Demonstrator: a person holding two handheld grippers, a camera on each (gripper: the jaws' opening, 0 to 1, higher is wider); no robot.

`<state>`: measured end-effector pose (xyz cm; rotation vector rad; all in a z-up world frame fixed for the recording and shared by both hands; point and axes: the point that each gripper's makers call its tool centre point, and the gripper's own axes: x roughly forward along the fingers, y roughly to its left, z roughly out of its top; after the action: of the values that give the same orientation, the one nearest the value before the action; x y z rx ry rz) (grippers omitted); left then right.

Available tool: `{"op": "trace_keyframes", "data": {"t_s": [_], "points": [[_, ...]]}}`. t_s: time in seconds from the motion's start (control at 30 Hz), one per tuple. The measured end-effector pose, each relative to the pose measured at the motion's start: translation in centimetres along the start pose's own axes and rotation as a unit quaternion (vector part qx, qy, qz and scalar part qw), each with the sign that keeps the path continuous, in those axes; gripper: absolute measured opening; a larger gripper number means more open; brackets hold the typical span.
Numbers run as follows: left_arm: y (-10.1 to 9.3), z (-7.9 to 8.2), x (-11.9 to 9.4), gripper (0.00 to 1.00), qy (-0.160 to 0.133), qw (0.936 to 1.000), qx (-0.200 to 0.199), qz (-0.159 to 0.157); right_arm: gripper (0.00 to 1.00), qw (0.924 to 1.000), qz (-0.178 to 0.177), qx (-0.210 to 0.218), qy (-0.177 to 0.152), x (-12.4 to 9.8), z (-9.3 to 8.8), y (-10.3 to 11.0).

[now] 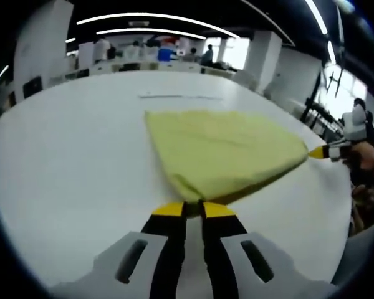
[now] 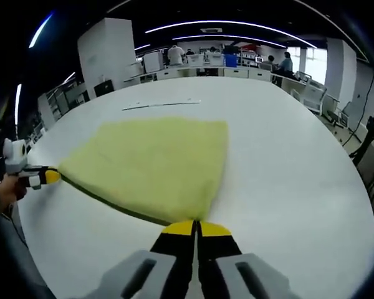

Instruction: Fold the garment on the visible template until the final outline fits inside the template.

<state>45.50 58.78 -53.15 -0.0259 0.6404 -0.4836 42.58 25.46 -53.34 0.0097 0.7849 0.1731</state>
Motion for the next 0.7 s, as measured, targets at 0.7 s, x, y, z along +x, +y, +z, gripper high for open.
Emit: {"op": "trace_keyframes", "data": {"t_s": [0.7], "points": [[1.2,0.2,-1.2,0.0,0.0,0.9996,0.025,0.009,0.0,0.9993,-0.004,-0.037,-0.006,-1.5,1.0,-2.5]]}}
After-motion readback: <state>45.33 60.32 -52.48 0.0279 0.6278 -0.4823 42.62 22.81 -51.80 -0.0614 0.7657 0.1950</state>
